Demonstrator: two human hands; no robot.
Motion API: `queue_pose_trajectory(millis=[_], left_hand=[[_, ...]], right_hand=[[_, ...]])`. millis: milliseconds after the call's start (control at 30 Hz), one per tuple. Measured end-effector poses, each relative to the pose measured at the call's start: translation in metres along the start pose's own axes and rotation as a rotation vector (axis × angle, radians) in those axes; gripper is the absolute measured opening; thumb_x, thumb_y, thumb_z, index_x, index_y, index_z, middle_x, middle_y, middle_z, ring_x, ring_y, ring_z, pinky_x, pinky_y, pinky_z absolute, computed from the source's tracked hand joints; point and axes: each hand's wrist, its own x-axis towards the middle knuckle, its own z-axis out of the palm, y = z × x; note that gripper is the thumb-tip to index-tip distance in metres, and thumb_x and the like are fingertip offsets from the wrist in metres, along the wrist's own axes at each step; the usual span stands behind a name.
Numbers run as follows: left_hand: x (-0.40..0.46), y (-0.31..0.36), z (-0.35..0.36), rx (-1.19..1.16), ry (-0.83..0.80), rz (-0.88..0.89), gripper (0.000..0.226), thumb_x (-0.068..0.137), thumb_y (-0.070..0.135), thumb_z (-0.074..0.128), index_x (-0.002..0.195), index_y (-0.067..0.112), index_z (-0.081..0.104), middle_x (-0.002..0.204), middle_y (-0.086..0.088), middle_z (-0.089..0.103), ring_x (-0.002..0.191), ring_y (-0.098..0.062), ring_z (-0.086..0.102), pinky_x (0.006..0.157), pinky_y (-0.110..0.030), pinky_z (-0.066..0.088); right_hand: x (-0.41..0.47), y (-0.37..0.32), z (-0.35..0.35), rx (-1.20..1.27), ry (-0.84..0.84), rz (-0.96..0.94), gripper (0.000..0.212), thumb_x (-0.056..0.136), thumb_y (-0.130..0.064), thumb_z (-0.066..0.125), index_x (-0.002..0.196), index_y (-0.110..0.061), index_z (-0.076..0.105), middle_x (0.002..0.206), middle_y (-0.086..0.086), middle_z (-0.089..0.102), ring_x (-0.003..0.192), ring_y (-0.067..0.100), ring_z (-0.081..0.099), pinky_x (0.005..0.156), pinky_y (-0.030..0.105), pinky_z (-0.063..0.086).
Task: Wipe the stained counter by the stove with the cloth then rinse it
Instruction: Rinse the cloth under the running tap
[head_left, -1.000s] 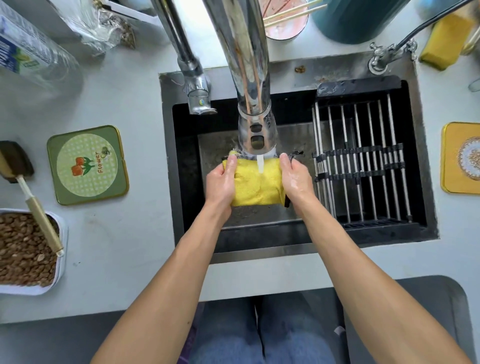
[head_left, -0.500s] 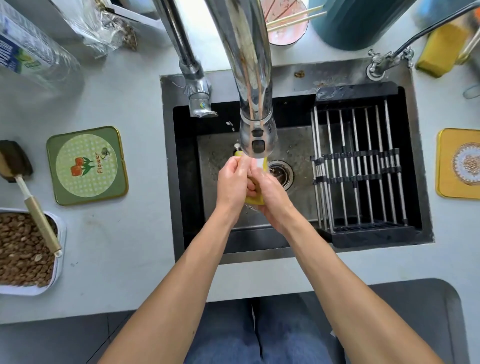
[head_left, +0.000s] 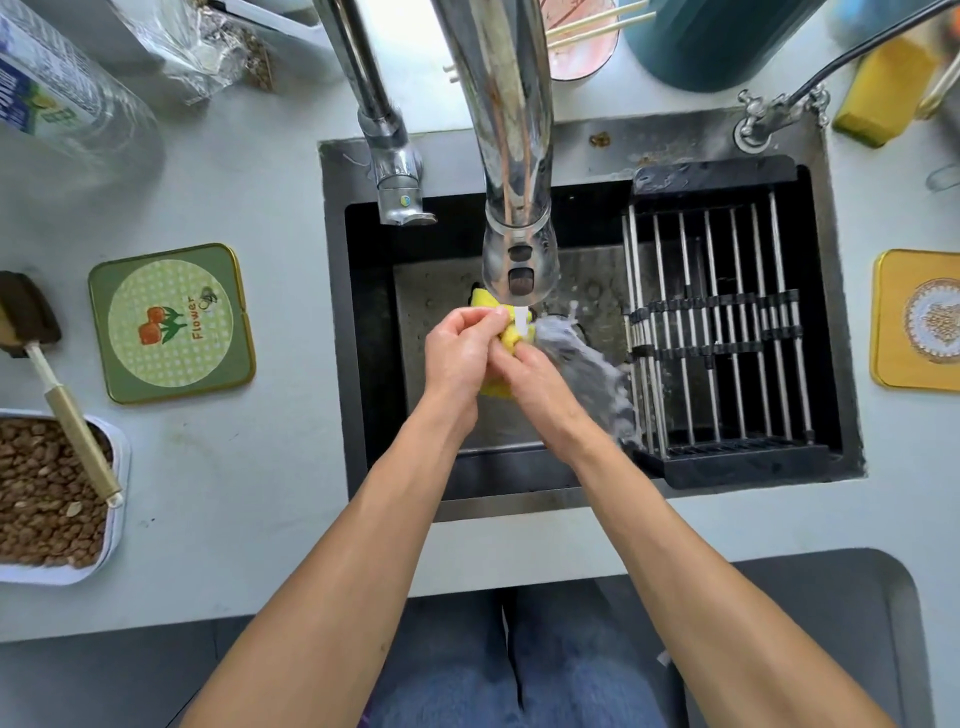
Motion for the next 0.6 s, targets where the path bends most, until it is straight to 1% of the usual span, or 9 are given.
queue_pose_trajectory(millis=[67,133,267,300,367,433,467,533,600], left_hand=[[-0.001,-0.001,0.001,-0.119,-0.015,-0.047,0.015,0.102,0.017,0.068,0.112,0.007,0.072,0.104,-0.018,0.076,0.087,-0.022,0.07,0.074,-0.035,0.058],[-0.002,-0.003,0.0,-0.22,0.0,-0.062,0.028,0.107,0.02,0.061,0.127,0.001,0.068,0.107,-0.015,0.075,0.085,-0.019,0.069,0.074,-0.033,0.059],[-0.004,-0.011,-0.01,-0.386,0.084,-0.096,0.033,0.113,0.023,0.05,0.136,0.002,0.06,0.108,-0.011,0.073,0.091,-0.021,0.069,0.081,-0.036,0.059],[-0.005,-0.015,-0.014,-0.378,0.108,-0.103,0.033,0.113,0.024,0.05,0.137,0.003,0.059,0.107,-0.009,0.072,0.09,-0.02,0.069,0.081,-0.035,0.059],[-0.008,-0.025,-0.023,-0.326,0.137,-0.126,0.033,0.112,0.025,0.051,0.136,0.004,0.06,0.107,-0.007,0.071,0.088,-0.017,0.067,0.079,-0.034,0.058],[-0.013,-0.037,-0.031,-0.254,0.14,-0.172,0.032,0.111,0.027,0.054,0.133,0.004,0.061,0.107,-0.007,0.069,0.086,-0.016,0.066,0.078,-0.032,0.059],[-0.015,-0.043,-0.033,-0.207,0.131,-0.201,0.029,0.111,0.027,0.056,0.129,0.005,0.062,0.105,-0.007,0.069,0.084,-0.015,0.066,0.077,-0.031,0.06],[-0.02,-0.056,-0.037,-0.073,0.086,-0.259,0.019,0.109,0.025,0.058,0.116,0.009,0.064,0.099,-0.006,0.068,0.077,-0.015,0.065,0.071,-0.029,0.058],[-0.024,-0.064,-0.04,0.087,0.029,-0.306,0.012,0.107,0.024,0.061,0.105,0.013,0.064,0.095,-0.005,0.068,0.075,-0.016,0.065,0.067,-0.029,0.056]], right_hand=[[0.001,0.001,-0.001,0.275,-0.001,0.033,0.034,0.114,-0.028,0.039,0.131,-0.015,0.066,0.121,0.011,0.073,0.11,0.023,0.066,0.099,0.038,0.055],[0.003,0.0,-0.004,0.469,0.027,0.091,0.041,0.114,-0.03,0.037,0.137,-0.008,0.064,0.125,0.021,0.07,0.111,0.027,0.06,0.103,0.047,0.049],[0.012,-0.001,-0.009,0.761,0.129,0.147,0.055,0.115,-0.04,0.027,0.148,-0.006,0.054,0.142,0.02,0.065,0.128,0.03,0.062,0.113,0.047,0.045],[0.013,-0.002,-0.01,0.82,0.164,0.144,0.054,0.115,-0.041,0.027,0.146,-0.006,0.055,0.139,0.019,0.067,0.129,0.031,0.062,0.113,0.047,0.047],[0.016,-0.004,-0.013,0.91,0.244,0.122,0.043,0.114,-0.036,0.036,0.133,-0.008,0.063,0.121,0.013,0.076,0.116,0.029,0.068,0.103,0.044,0.054],[0.02,-0.007,-0.014,0.945,0.326,0.096,0.025,0.111,-0.018,0.048,0.125,-0.006,0.064,0.111,0.012,0.075,0.106,0.027,0.07,0.093,0.042,0.058],[0.022,-0.008,-0.015,0.947,0.362,0.097,0.025,0.107,-0.006,0.051,0.13,-0.002,0.061,0.118,0.017,0.073,0.11,0.032,0.069,0.097,0.046,0.058],[0.026,-0.007,-0.016,0.963,0.413,0.118,0.044,0.097,0.013,0.049,0.14,0.005,0.053,0.13,0.028,0.064,0.12,0.043,0.063,0.11,0.054,0.05],[0.027,-0.008,-0.016,0.975,0.402,0.125,0.052,0.091,0.021,0.044,0.139,0.003,0.052,0.124,0.025,0.057,0.112,0.039,0.058,0.107,0.054,0.048]])
